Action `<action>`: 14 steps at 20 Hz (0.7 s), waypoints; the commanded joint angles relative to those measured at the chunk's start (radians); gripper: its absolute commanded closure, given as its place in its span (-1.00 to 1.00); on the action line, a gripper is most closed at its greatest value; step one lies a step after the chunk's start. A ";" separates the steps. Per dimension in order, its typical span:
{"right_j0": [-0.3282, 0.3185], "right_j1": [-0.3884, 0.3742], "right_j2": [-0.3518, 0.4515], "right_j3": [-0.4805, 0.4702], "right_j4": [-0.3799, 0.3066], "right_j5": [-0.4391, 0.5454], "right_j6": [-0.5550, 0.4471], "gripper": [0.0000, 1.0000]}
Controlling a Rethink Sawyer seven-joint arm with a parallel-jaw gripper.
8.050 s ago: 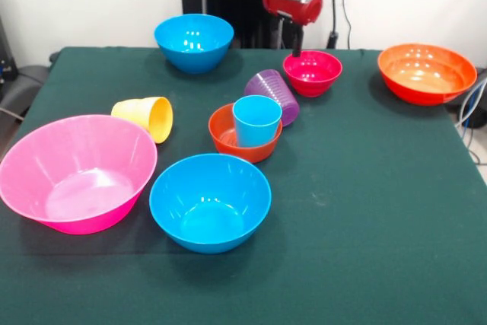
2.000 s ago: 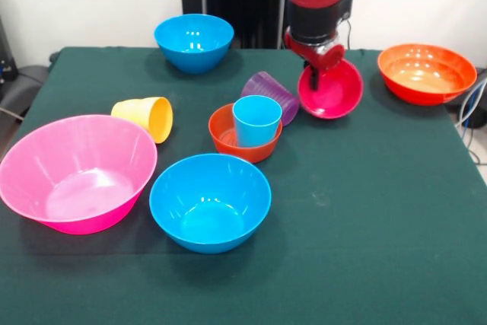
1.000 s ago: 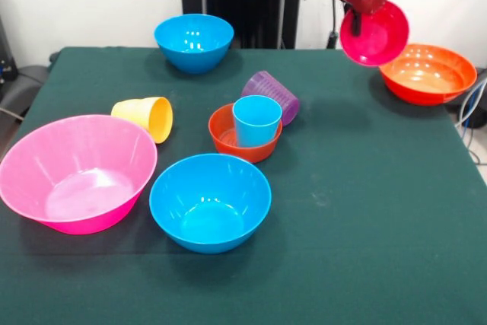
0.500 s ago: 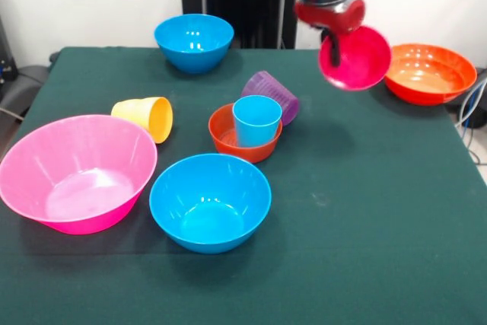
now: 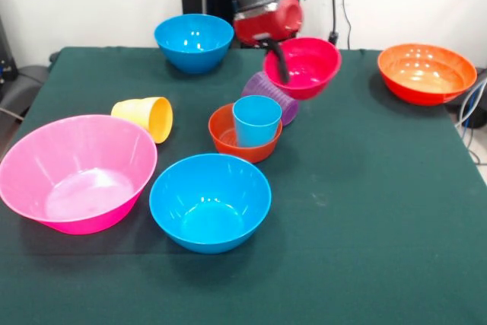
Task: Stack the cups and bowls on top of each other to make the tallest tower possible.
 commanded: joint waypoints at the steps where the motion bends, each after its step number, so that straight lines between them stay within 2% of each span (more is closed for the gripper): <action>1: -0.159 0.115 0.177 0.155 -0.248 -0.002 -0.021 1.00; 5: -0.228 0.049 0.218 0.250 -0.266 0.000 -0.003 1.00; 9: -0.222 0.008 0.202 0.319 -0.268 -0.060 0.016 1.00; 11: -0.180 0.017 0.139 0.321 -0.293 -0.129 0.016 1.00; 14: -0.057 0.040 -0.039 0.305 -0.316 -0.295 -0.010 1.00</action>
